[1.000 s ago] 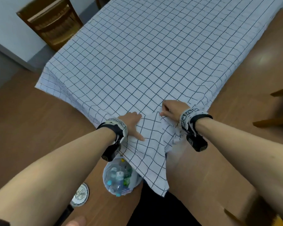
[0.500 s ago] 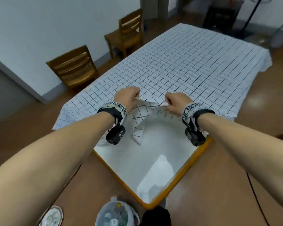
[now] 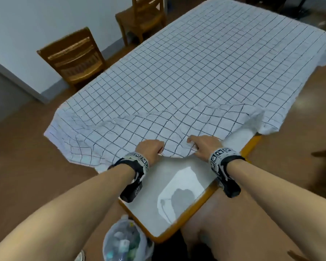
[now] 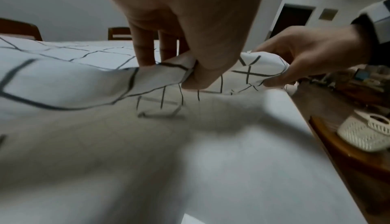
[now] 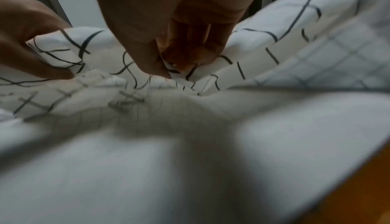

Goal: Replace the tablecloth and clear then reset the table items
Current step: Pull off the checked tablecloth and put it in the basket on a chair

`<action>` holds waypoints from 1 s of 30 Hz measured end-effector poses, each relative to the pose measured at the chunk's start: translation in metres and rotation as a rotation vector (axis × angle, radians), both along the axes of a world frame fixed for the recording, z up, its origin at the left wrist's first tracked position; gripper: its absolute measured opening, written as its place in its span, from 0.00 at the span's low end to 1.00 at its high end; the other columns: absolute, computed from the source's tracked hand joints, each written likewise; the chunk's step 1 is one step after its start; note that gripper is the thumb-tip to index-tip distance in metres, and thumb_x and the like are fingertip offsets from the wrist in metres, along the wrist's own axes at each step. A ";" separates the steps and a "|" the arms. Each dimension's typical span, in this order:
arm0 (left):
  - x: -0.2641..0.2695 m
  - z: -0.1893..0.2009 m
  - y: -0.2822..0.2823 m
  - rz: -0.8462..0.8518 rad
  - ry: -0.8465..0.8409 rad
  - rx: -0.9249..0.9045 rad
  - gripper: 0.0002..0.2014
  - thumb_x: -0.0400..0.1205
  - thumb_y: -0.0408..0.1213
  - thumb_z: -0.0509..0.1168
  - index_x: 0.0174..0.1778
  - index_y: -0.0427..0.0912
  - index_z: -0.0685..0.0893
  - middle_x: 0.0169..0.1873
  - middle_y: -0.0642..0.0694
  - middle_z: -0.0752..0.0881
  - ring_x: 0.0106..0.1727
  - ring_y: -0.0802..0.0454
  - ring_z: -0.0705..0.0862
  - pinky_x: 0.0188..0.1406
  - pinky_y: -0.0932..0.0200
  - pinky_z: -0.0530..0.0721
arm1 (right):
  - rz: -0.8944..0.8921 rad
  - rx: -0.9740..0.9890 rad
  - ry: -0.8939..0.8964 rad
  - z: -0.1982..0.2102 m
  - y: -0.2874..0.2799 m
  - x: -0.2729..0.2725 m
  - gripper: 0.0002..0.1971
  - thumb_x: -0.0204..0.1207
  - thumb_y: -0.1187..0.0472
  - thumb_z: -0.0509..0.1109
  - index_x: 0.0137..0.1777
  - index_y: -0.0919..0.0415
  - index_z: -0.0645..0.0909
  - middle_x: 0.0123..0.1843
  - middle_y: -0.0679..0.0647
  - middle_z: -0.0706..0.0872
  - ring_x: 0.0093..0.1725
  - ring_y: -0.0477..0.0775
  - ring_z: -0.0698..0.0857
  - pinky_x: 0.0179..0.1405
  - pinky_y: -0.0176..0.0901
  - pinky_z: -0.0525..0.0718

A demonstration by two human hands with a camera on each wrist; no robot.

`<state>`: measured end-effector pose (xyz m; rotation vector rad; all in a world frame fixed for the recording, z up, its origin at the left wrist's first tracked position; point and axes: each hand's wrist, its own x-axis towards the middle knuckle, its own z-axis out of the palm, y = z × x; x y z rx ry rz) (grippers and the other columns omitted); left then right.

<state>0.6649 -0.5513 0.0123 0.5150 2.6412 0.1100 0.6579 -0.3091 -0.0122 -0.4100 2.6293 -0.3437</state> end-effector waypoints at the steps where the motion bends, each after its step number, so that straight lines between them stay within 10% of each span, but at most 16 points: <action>1: 0.011 -0.011 0.004 -0.006 -0.042 -0.038 0.09 0.70 0.30 0.61 0.38 0.48 0.69 0.39 0.49 0.79 0.39 0.48 0.76 0.32 0.58 0.67 | 0.005 0.001 -0.042 -0.014 0.003 0.012 0.22 0.74 0.50 0.71 0.66 0.45 0.69 0.50 0.48 0.83 0.51 0.56 0.84 0.42 0.45 0.79; 7: 0.082 -0.063 0.021 0.110 -0.098 -0.165 0.10 0.75 0.33 0.63 0.50 0.47 0.73 0.55 0.46 0.77 0.58 0.45 0.76 0.45 0.51 0.75 | 0.029 -0.009 -0.097 -0.055 0.014 0.069 0.26 0.80 0.55 0.65 0.78 0.46 0.68 0.71 0.51 0.77 0.71 0.57 0.77 0.63 0.53 0.80; 12: 0.099 -0.055 0.032 0.223 -0.083 -0.156 0.17 0.80 0.42 0.57 0.64 0.44 0.77 0.64 0.43 0.76 0.65 0.41 0.75 0.59 0.45 0.76 | 0.036 -0.063 -0.087 -0.045 0.024 0.076 0.21 0.76 0.54 0.63 0.69 0.47 0.74 0.62 0.48 0.74 0.65 0.54 0.76 0.51 0.50 0.80; 19: 0.033 -0.018 0.052 0.173 0.126 0.085 0.11 0.78 0.34 0.60 0.56 0.46 0.80 0.55 0.47 0.77 0.58 0.45 0.77 0.38 0.53 0.75 | -0.043 -0.080 0.135 0.015 0.066 0.041 0.22 0.78 0.56 0.65 0.73 0.50 0.74 0.70 0.49 0.73 0.70 0.52 0.73 0.52 0.50 0.82; 23: -0.020 -0.011 0.075 0.039 0.142 0.085 0.36 0.72 0.26 0.67 0.76 0.49 0.68 0.75 0.44 0.65 0.77 0.42 0.65 0.55 0.46 0.81 | -0.154 0.063 0.158 0.042 0.104 0.027 0.33 0.75 0.52 0.71 0.80 0.49 0.65 0.78 0.50 0.64 0.76 0.54 0.67 0.57 0.55 0.84; 26: -0.047 -0.012 0.085 -0.060 0.009 -0.150 0.58 0.68 0.36 0.79 0.85 0.51 0.45 0.84 0.42 0.48 0.85 0.40 0.48 0.76 0.34 0.63 | -0.207 0.155 0.036 0.049 0.131 0.023 0.47 0.69 0.44 0.78 0.84 0.51 0.57 0.83 0.52 0.59 0.80 0.57 0.61 0.70 0.59 0.76; 30: -0.057 -0.031 0.079 -0.024 -0.092 -0.295 0.64 0.65 0.50 0.82 0.85 0.48 0.40 0.82 0.40 0.55 0.84 0.40 0.53 0.77 0.31 0.60 | -0.159 0.150 -0.073 0.038 0.139 0.015 0.56 0.62 0.36 0.80 0.85 0.52 0.52 0.85 0.53 0.57 0.82 0.58 0.58 0.76 0.59 0.69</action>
